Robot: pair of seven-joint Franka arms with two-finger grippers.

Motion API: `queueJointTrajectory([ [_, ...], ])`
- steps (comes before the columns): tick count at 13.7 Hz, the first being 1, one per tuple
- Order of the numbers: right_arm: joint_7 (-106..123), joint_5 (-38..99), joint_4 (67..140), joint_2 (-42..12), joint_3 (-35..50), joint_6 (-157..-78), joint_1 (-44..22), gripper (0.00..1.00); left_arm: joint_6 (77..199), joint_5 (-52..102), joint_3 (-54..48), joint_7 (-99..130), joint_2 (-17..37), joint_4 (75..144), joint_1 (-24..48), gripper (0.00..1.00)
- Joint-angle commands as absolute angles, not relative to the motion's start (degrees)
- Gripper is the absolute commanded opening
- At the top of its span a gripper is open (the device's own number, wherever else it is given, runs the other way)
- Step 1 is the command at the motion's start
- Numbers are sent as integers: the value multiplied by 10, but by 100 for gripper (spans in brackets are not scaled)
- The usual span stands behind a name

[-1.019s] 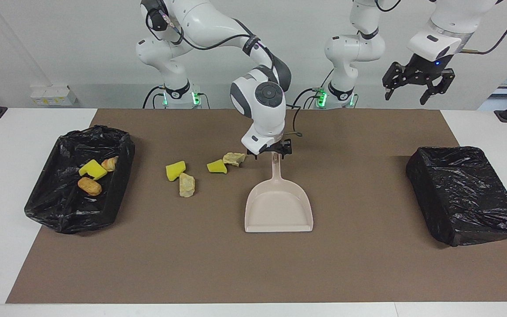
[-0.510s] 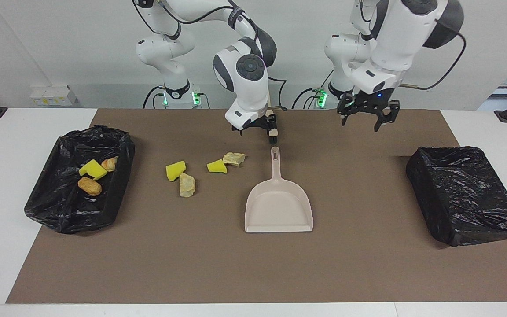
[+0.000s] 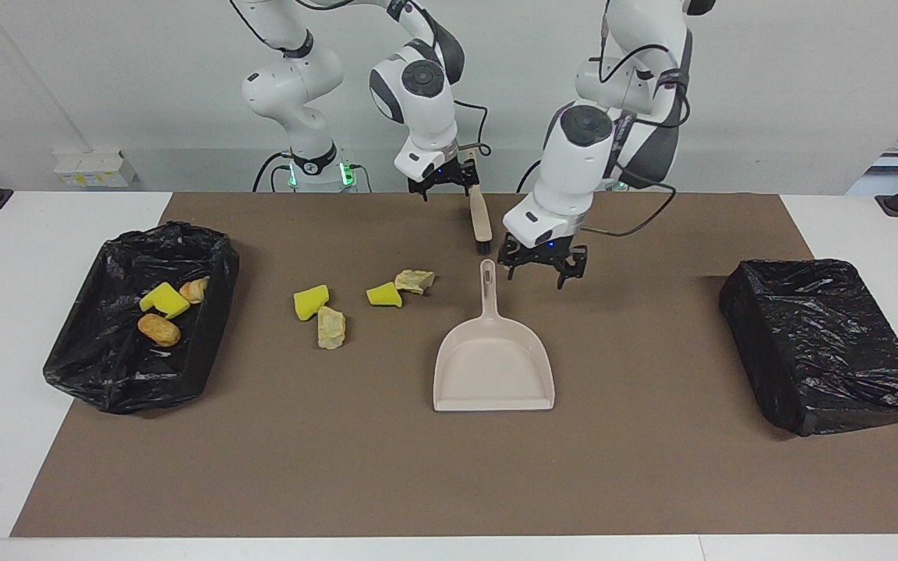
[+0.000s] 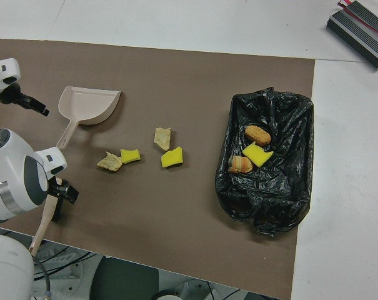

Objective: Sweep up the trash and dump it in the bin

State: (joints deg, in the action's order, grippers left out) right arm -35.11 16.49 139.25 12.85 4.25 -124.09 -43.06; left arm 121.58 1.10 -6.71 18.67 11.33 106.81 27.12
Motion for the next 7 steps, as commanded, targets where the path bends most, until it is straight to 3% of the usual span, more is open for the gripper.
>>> queueJointTrajectory([
  [1, -428, 178, 1448, 193, 42, -1272, -482, 100, 1260, 9, -56, 210, 130, 1101, 317, 100],
  [5, -520, 131, 1461, 189, 44, -1298, -549, 100, 1311, 9, -56, 226, 134, 1134, 330, 100],
  [7, -552, 120, 1461, 184, 46, -1313, -568, 100, 1312, 9, -56, 226, 134, 1134, 330, 81],
])
